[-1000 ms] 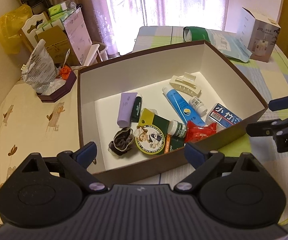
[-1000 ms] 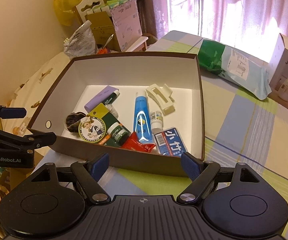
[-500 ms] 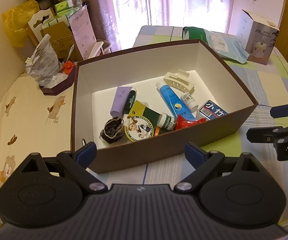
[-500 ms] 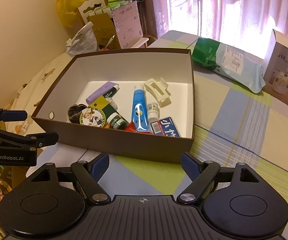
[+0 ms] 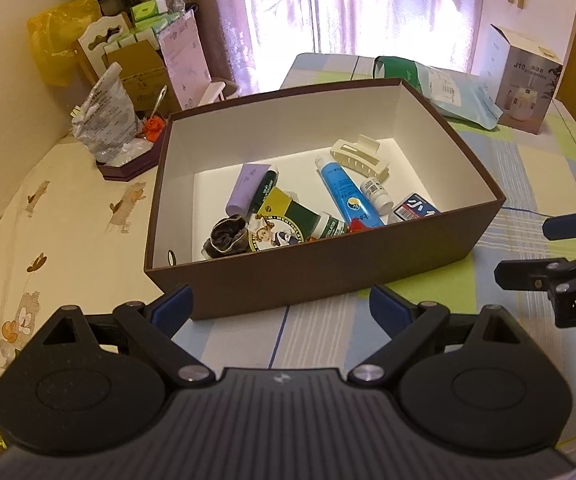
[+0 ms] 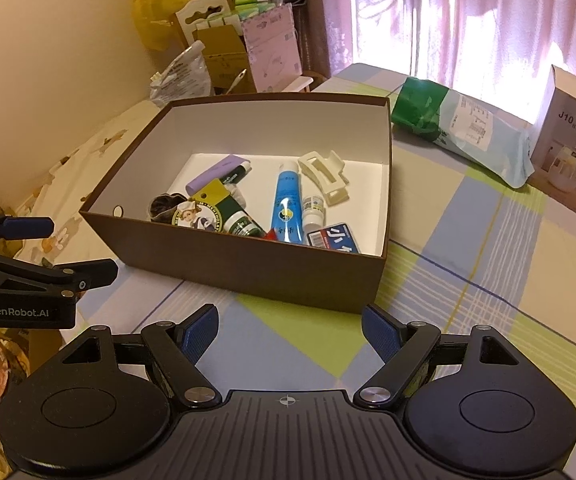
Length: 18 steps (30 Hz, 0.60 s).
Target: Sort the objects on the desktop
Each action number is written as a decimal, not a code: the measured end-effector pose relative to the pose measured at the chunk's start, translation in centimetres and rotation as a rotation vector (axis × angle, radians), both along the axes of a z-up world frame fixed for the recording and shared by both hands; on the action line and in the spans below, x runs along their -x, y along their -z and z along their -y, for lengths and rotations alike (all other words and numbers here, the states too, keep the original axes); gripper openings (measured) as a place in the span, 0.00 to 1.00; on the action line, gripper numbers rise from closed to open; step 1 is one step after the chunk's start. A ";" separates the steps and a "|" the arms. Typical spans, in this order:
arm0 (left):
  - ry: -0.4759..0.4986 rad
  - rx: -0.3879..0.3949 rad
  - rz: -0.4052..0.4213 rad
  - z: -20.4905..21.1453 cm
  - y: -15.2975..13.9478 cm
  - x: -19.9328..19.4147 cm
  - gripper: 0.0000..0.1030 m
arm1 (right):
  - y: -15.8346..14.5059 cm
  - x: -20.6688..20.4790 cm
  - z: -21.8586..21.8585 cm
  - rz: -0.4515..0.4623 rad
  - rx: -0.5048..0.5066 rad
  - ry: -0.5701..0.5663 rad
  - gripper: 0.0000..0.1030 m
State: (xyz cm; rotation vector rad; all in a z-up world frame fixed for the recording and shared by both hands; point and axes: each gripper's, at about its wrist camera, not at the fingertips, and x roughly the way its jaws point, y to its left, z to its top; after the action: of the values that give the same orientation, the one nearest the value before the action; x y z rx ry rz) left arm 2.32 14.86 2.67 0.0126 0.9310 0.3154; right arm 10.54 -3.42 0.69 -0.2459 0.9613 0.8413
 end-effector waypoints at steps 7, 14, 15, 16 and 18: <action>-0.016 -0.011 0.017 0.7 -0.3 1.2 0.90 | -0.1 0.5 0.4 0.007 -0.005 -0.021 0.82; -0.042 -0.025 0.013 1.2 -0.4 2.1 0.90 | -0.2 1.1 0.7 0.013 -0.004 -0.045 0.82; -0.045 -0.025 0.013 1.2 -0.4 2.3 0.90 | -0.1 1.2 0.8 0.013 -0.003 -0.048 0.82; -0.047 -0.026 0.013 1.3 -0.4 2.4 0.90 | -0.1 1.2 0.8 0.012 -0.003 -0.051 0.82; -0.053 -0.027 0.013 1.5 -0.4 2.5 0.90 | -0.1 1.3 1.0 0.013 0.000 -0.055 0.82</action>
State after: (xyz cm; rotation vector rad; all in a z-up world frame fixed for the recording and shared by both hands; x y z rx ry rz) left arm -0.19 13.35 3.04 0.0110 0.9156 0.3764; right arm 9.21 -4.41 0.76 -0.2784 0.9465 0.8886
